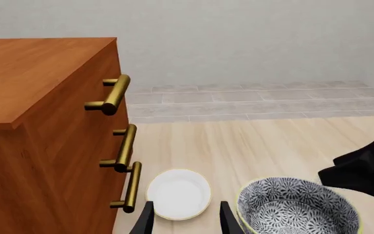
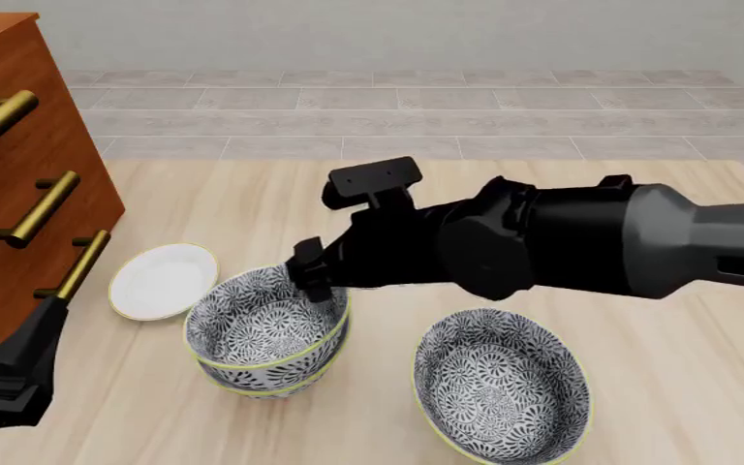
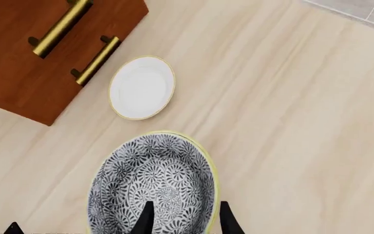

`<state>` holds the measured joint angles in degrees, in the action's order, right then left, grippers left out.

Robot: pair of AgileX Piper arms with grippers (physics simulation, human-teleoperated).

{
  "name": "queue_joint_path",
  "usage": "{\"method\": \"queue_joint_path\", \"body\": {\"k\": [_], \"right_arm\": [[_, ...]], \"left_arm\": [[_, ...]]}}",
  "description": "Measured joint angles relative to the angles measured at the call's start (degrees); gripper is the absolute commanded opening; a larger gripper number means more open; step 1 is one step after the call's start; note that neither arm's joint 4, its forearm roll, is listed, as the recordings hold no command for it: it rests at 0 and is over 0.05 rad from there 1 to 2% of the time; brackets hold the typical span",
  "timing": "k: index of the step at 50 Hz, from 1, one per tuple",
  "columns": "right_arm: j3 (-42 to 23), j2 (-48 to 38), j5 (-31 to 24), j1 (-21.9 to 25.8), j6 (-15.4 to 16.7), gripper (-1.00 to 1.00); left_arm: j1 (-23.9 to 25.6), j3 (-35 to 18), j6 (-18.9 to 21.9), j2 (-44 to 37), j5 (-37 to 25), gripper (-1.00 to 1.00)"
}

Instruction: Stack the bowl at the front on the bowl in the middle.

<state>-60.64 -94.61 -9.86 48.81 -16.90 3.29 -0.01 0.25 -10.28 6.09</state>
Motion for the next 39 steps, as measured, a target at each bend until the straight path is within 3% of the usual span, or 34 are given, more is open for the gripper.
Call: {"method": "queue_joint_path", "body": {"k": [39], "right_arm": [[3.5, 18.3, -4.5, 1.6, 5.2, 1.00]], "left_arm": [[0.1, 0.0, -0.8, 3.1, -2.0, 1.00]]}}
